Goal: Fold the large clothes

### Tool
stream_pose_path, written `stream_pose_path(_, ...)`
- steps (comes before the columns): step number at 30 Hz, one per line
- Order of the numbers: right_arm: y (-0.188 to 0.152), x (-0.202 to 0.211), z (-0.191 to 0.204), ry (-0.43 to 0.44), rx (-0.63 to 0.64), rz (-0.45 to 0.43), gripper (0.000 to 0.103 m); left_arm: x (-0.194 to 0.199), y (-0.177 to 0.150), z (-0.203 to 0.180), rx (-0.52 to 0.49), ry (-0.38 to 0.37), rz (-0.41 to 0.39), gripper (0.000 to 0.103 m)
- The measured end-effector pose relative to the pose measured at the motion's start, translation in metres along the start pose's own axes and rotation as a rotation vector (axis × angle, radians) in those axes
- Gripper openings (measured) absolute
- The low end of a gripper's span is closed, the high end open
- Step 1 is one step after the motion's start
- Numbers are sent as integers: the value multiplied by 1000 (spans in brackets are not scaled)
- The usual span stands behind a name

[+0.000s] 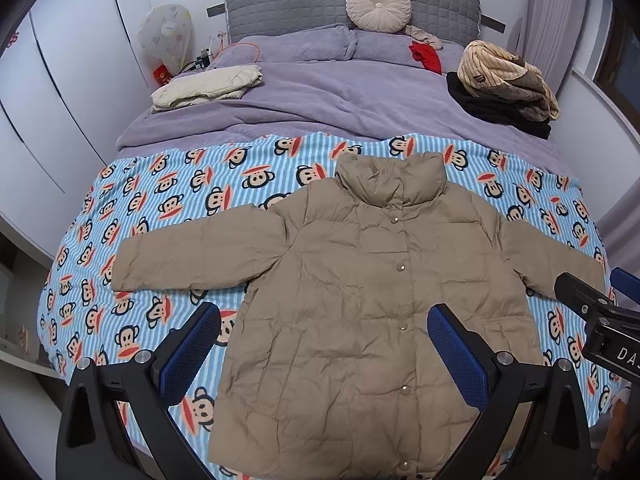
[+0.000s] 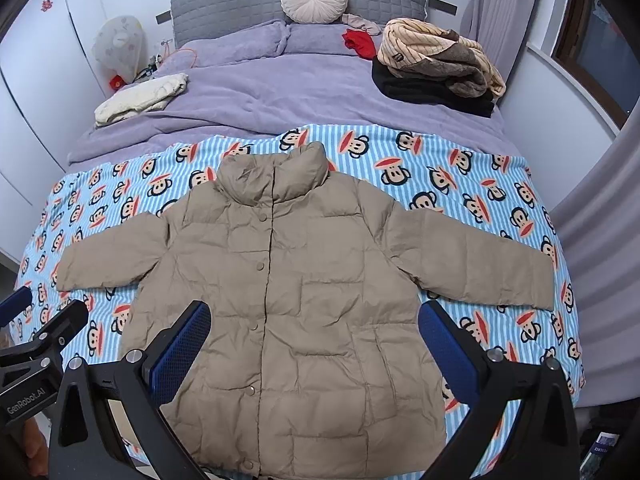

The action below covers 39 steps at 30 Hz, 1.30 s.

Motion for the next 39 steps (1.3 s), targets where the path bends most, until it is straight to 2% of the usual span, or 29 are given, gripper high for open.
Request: stream_pose_path(39,-4,-1,-2,4,-3,6,103,1,-5,5,3,15,13,103)
Point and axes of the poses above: each gripper's, at about its wrist camera, not at the fingertips, and x roughly against the way its jaws point, z to its left, y to its top, the point moved 8 cm from there along -x, roughly the way its jaws point, and after that the axes turned 12 degrees about z, right-handed, at the moved point
